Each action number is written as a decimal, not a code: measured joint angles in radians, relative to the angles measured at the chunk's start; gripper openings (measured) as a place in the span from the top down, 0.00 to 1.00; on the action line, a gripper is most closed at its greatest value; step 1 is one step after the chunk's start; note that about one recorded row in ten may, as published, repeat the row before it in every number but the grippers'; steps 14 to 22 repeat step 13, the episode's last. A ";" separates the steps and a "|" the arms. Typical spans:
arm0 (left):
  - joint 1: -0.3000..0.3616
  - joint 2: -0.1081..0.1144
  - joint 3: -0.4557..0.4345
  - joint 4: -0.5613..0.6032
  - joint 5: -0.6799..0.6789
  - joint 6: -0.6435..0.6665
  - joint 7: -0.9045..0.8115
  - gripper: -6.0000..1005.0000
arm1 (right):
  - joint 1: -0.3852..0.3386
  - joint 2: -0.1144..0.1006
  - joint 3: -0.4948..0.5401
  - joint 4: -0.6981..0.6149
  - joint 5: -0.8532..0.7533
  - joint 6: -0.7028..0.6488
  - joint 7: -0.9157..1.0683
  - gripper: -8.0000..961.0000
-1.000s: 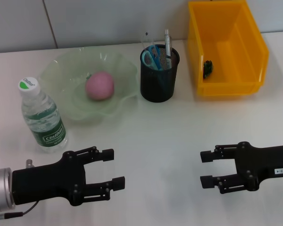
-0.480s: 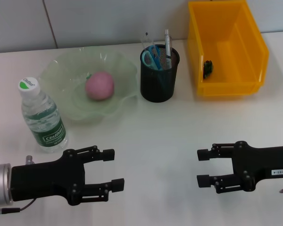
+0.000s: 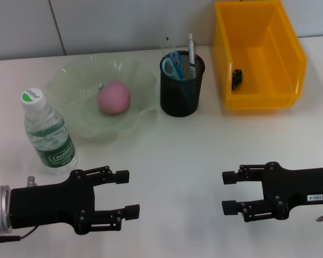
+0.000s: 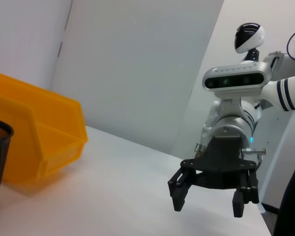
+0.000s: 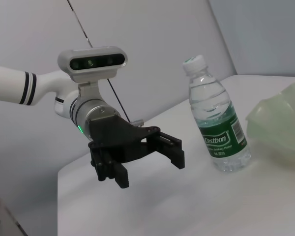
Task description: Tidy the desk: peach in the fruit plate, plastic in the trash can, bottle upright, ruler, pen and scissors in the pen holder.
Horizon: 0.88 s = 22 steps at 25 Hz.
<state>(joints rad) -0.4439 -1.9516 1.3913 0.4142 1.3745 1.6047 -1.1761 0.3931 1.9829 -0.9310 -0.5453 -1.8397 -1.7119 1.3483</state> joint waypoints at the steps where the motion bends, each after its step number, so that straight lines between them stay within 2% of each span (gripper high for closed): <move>1: 0.000 0.000 0.000 0.000 0.000 0.000 0.000 0.19 | 0.001 0.000 0.000 -0.001 0.000 0.000 0.000 0.20; 22: 0.000 -0.007 -0.005 -0.005 0.000 0.001 -0.004 0.19 | 0.003 0.001 0.013 -0.007 0.007 -0.015 0.003 0.20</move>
